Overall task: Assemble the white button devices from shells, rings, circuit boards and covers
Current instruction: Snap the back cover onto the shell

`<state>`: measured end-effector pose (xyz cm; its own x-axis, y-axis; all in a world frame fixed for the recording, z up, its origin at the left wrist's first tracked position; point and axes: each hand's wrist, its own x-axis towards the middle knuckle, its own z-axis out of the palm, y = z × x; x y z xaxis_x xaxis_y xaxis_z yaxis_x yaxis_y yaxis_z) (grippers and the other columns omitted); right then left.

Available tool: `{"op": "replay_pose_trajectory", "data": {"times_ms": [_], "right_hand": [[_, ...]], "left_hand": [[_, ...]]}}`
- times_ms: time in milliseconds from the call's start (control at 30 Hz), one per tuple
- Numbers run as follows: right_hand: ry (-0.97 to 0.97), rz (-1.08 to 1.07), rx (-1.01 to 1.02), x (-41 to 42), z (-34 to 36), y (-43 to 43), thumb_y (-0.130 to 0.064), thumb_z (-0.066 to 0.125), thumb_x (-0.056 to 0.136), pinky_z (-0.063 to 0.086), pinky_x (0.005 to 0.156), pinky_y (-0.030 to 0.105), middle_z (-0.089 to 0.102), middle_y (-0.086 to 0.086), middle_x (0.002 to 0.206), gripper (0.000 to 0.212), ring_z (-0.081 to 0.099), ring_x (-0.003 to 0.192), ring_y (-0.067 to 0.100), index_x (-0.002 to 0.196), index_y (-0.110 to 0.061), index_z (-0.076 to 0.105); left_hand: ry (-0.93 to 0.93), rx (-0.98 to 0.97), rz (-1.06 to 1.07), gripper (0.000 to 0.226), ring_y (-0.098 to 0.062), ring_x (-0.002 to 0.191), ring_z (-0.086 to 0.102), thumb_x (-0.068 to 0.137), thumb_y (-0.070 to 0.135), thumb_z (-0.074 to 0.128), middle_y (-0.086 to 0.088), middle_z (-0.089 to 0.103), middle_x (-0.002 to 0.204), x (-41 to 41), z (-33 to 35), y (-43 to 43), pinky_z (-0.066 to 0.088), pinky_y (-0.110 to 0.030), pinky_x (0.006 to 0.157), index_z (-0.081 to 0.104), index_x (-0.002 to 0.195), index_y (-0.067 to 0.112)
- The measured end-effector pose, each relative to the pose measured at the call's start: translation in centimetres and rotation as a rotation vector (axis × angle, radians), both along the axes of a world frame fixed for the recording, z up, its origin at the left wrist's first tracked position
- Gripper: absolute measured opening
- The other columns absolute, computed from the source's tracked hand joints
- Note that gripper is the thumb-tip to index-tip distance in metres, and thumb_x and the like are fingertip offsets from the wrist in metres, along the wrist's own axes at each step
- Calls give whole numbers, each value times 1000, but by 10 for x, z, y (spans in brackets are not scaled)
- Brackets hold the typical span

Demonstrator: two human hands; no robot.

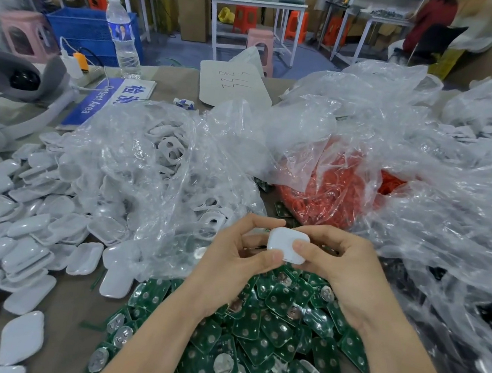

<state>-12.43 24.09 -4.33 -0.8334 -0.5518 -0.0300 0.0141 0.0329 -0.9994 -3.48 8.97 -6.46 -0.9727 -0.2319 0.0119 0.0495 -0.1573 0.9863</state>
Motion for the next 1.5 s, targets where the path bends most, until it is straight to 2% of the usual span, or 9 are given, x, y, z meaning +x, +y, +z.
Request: {"op": "replay_pose_trajectory", "data": {"times_ms": [167,500,567,667,833,1100,1267,1367,1500], "right_hand": [[71,-34,54,2,-3,-3,-5,72,82,55,63,17,75,-5,84,15,71,77,10,89,-18,74],[179,-23,164,4,-3,-2,-9,74,81,57,68,24,75,-6,82,17,70,76,10,85,-25,72],[176,-11,159,3,-1,-1,-7,73,82,59,70,28,75,-5,82,16,71,77,11,85,-23,72],[220,27,152,5,1,-1,-6,73,81,56,70,21,74,-7,82,17,69,77,8,84,-22,71],[299,38,149,7,4,-2,-6,74,80,49,69,9,73,-9,82,17,67,78,5,84,-22,70],[283,15,86,9,6,-2,-8,74,81,49,71,10,74,-9,83,16,68,78,4,87,-23,73],[303,-57,-25,17,9,-4,-12,70,84,48,77,10,74,-13,88,23,68,85,2,88,-34,76],[415,-103,-3,21,8,-8,-7,69,85,44,70,5,72,-16,84,24,65,81,-2,88,-31,72],[419,-140,-21,22,6,-11,-7,68,86,44,68,6,71,-14,82,22,64,78,-2,86,-29,72]], "left_hand": [[-17,35,59,26,-20,96,72,90,0,63,-7,75,101,-1,0,0,57,-22,77,67,111,16],[-31,-61,82,19,-18,91,74,91,-3,62,-6,77,95,-1,-1,3,58,-25,77,66,106,8],[-30,-41,87,15,-19,88,74,91,0,62,-7,76,94,-1,0,4,58,-24,73,67,102,10],[-39,-11,117,8,-22,82,75,93,7,61,-9,76,89,-1,2,4,59,-24,67,68,95,11],[-10,-69,95,11,-18,84,74,94,12,59,3,75,89,0,4,4,59,-23,69,70,97,14],[62,-68,141,15,-21,88,73,84,23,62,-3,74,95,0,4,6,59,-27,72,67,93,11],[153,-43,181,15,-20,95,72,92,4,60,-2,73,99,1,6,8,58,-25,77,68,93,15],[165,-52,204,21,-20,92,72,92,3,60,-1,73,96,2,6,10,58,-25,74,71,89,21],[164,-73,256,26,-19,90,72,93,7,61,0,73,95,1,6,14,59,-25,71,72,84,29]]}}
